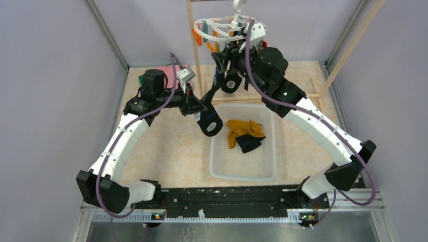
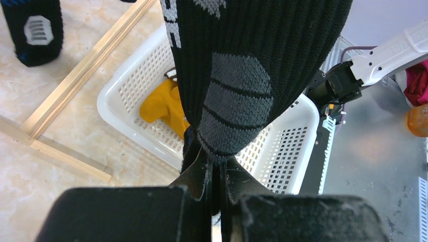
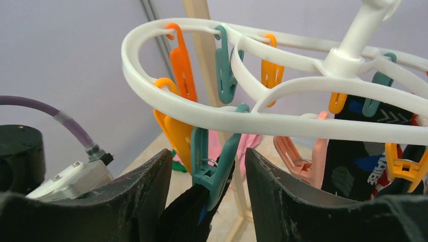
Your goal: Remove the socks clipped to the hanger
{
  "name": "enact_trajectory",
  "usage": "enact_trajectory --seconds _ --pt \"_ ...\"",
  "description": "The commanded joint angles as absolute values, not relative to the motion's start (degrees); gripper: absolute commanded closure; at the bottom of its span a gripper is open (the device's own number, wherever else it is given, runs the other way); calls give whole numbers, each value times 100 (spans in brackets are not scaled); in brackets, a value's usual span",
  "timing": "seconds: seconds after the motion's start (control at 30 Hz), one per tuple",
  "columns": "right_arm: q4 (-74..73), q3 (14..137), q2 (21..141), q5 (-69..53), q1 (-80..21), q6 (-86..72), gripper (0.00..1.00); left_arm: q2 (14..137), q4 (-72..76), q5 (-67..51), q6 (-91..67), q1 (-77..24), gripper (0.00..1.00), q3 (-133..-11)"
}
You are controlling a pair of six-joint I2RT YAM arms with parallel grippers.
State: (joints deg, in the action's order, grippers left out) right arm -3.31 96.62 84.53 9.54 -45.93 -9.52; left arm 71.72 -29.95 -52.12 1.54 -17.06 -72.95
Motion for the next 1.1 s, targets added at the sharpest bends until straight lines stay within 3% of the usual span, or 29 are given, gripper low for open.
enact_trajectory --seconds 0.0,0.3,0.9,0.97,1.07 --pt "-601 10194 8642 1195 -4561 -675 45 6986 -2685 -5164 87 -1749 100 -7304" --pt "-348 10188 8639 1162 -4559 -389 57 7013 -2638 -5072 36 -1758 100 -7364" --pt "-490 10566 8775 1159 -4465 -363 55 7032 -2592 -5001 9 -1758 100 -7365" --pt "-492 10562 8786 1115 -4443 -396 59 7039 -2584 -5024 9 -1758 100 -7365" --pt "-475 10553 8781 966 -4408 -451 80 7040 -2552 -5028 9 -1766 100 -7346"
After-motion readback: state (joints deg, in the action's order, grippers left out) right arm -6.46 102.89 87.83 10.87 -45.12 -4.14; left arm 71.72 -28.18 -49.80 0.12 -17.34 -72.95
